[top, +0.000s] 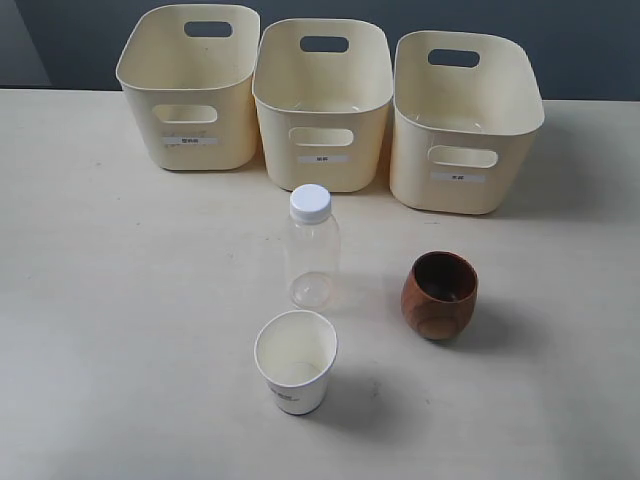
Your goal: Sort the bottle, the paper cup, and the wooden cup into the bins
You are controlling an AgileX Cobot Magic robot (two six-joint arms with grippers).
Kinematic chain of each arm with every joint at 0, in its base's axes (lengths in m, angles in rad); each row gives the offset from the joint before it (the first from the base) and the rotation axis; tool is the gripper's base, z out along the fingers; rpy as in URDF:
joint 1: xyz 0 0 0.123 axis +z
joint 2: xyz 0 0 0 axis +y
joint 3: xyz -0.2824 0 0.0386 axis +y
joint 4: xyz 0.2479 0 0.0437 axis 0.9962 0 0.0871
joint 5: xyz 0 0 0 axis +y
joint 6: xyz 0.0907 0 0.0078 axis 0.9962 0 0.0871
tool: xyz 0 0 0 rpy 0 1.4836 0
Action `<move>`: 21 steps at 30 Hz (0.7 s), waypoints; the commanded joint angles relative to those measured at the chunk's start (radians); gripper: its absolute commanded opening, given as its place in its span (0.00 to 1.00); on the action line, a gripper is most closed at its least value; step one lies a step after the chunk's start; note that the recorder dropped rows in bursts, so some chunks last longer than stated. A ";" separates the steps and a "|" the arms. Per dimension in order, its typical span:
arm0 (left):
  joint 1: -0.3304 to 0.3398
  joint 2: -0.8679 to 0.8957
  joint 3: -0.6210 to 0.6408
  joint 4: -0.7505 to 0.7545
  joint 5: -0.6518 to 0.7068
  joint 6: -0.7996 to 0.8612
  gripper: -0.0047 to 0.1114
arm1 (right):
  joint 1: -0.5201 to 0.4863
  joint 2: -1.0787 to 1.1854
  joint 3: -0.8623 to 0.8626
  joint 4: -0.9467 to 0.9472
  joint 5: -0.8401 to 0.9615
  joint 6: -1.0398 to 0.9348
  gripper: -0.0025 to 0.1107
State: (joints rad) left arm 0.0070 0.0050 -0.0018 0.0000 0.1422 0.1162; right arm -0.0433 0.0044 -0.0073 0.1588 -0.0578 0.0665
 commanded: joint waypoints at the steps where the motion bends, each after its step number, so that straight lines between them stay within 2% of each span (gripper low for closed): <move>1: 0.000 -0.005 0.002 0.000 -0.007 -0.002 0.04 | -0.006 -0.004 0.007 0.215 -0.034 0.039 0.02; 7: 0.000 -0.005 0.002 0.000 -0.007 -0.002 0.04 | -0.004 -0.004 0.007 0.238 -0.029 0.078 0.02; 9: 0.000 -0.005 0.002 0.000 -0.007 -0.002 0.04 | -0.004 -0.004 0.007 0.234 -0.088 0.110 0.02; 11: 0.000 -0.005 0.002 0.000 -0.007 -0.002 0.04 | -0.004 -0.004 -0.008 0.173 -0.112 0.118 0.02; 14: 0.000 -0.005 0.002 0.000 -0.007 -0.002 0.04 | -0.004 -0.004 -0.097 0.102 -0.182 0.243 0.02; 16: 0.000 -0.005 0.002 0.000 -0.007 -0.002 0.04 | -0.004 -0.004 -0.177 -0.060 -0.209 0.377 0.02; 21: 0.000 -0.005 0.002 0.000 -0.007 -0.002 0.04 | -0.004 0.207 -0.444 -0.763 -0.217 0.767 0.02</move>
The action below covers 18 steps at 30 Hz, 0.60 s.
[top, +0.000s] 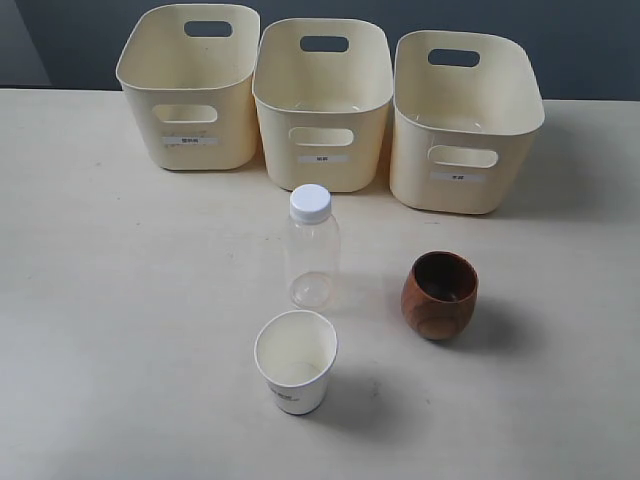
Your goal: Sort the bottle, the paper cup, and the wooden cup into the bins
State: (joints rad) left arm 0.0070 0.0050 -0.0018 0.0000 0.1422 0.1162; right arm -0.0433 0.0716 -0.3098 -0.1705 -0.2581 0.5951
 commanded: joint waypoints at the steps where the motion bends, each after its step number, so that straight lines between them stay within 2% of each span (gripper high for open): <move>1: 0.000 -0.005 0.002 0.000 -0.007 -0.002 0.04 | -0.004 0.184 -0.177 -0.521 -0.029 0.305 0.02; 2: 0.000 -0.005 0.002 0.000 -0.007 -0.002 0.04 | -0.004 0.279 -0.239 -0.733 -0.113 0.465 0.02; 3: 0.000 -0.005 0.002 0.000 -0.007 -0.002 0.04 | -0.004 0.321 -0.264 -0.813 -0.172 0.518 0.02; 4: 0.000 -0.005 0.002 0.000 -0.007 -0.002 0.04 | -0.004 0.426 -0.332 -1.013 -0.282 0.616 0.02; 7: 0.000 -0.005 0.002 0.000 -0.007 -0.002 0.04 | -0.004 0.570 -0.430 -1.280 -0.383 0.800 0.02; 8: 0.000 -0.005 0.002 0.000 -0.007 -0.002 0.04 | -0.004 0.667 -0.501 -1.494 -0.451 0.896 0.02; 9: 0.000 -0.005 0.002 0.000 -0.007 -0.002 0.04 | -0.004 0.713 -0.536 -1.574 -0.499 0.925 0.02; 13: 0.000 -0.005 0.002 0.000 -0.007 -0.002 0.04 | -0.002 0.939 -0.573 -1.574 -0.768 0.931 0.02; 18: 0.000 -0.005 0.002 0.000 -0.007 -0.002 0.04 | -0.002 1.030 -0.573 -1.574 -0.779 0.931 0.02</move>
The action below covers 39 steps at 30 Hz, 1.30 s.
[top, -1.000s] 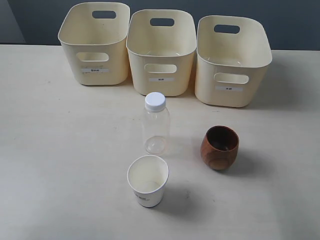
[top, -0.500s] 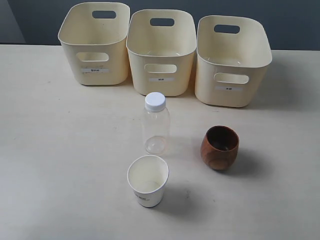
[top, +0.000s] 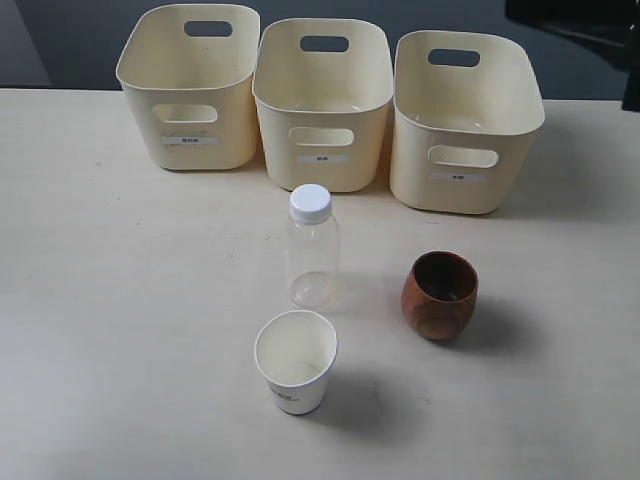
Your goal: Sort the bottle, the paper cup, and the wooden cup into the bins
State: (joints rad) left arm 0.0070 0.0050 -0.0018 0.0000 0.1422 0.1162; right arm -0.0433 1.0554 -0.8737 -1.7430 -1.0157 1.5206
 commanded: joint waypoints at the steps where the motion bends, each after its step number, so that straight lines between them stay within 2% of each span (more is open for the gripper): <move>1: 0.000 -0.005 0.002 0.000 -0.007 -0.002 0.04 | -0.002 0.055 -0.009 -0.001 -0.024 0.005 0.02; 9: 0.000 -0.005 0.002 0.000 -0.007 -0.002 0.04 | 0.035 0.055 0.034 -0.001 -0.008 -0.013 0.02; 15: 0.000 -0.005 0.002 0.000 -0.007 -0.002 0.04 | 0.192 0.055 0.123 -0.001 0.235 -0.099 0.02; 19: 0.000 -0.005 0.002 0.000 -0.007 -0.002 0.04 | 0.288 0.055 0.148 -0.001 0.329 -0.106 0.02; 27: 0.000 -0.005 0.002 0.000 -0.007 -0.002 0.04 | 0.361 0.074 0.242 -0.001 0.559 -0.125 0.02; 32: 0.000 -0.005 0.002 0.000 -0.007 -0.002 0.04 | 0.424 0.148 0.279 -0.001 0.587 -0.123 0.02; 37: 0.000 -0.005 0.002 0.000 -0.007 -0.002 0.04 | 0.483 0.232 0.337 -0.001 0.761 -0.119 0.02; 39: 0.000 -0.005 0.002 0.000 -0.007 -0.002 0.04 | 0.485 0.255 0.343 -0.001 0.778 -0.119 0.02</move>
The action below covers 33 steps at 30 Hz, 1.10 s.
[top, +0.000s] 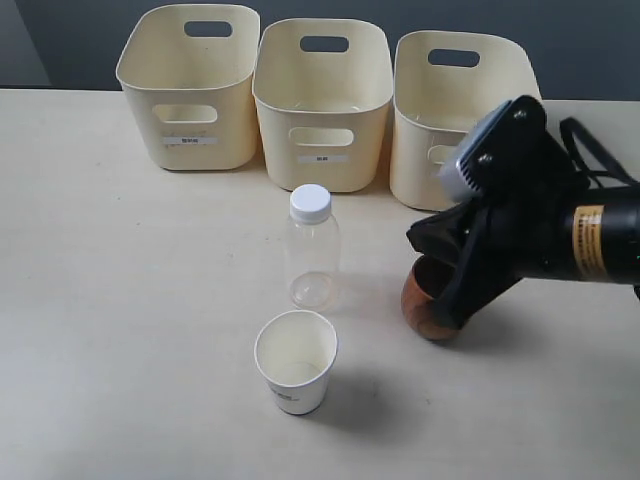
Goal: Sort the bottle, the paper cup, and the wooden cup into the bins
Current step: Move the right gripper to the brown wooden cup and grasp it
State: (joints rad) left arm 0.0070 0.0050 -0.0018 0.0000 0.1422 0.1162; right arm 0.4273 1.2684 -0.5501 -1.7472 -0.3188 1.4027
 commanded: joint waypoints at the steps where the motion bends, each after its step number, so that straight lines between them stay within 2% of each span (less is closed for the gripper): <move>1: 0.000 -0.005 0.002 0.000 -0.007 -0.002 0.04 | 0.014 0.048 0.021 0.003 0.072 0.002 0.02; 7: 0.000 -0.005 0.002 0.000 -0.007 -0.002 0.04 | 0.014 0.051 0.026 0.003 -0.001 0.017 0.02; 12: 0.000 -0.005 0.002 0.000 -0.007 -0.002 0.04 | 0.014 0.051 0.028 0.003 -0.028 0.143 0.02; 15: 0.000 -0.005 0.002 0.000 -0.007 -0.002 0.04 | 0.014 0.051 0.046 0.003 -0.043 0.143 0.02; 21: 0.000 -0.005 0.002 0.000 -0.007 -0.002 0.04 | 0.014 0.051 0.085 0.003 0.058 0.141 0.02; 33: 0.000 -0.005 0.002 0.000 -0.007 -0.002 0.04 | 0.014 0.051 0.084 0.003 0.010 0.103 0.02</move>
State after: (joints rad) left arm 0.0070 0.0050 -0.0018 0.0000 0.1422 0.1162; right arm 0.4425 1.3189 -0.4699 -1.7437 -0.3082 1.5209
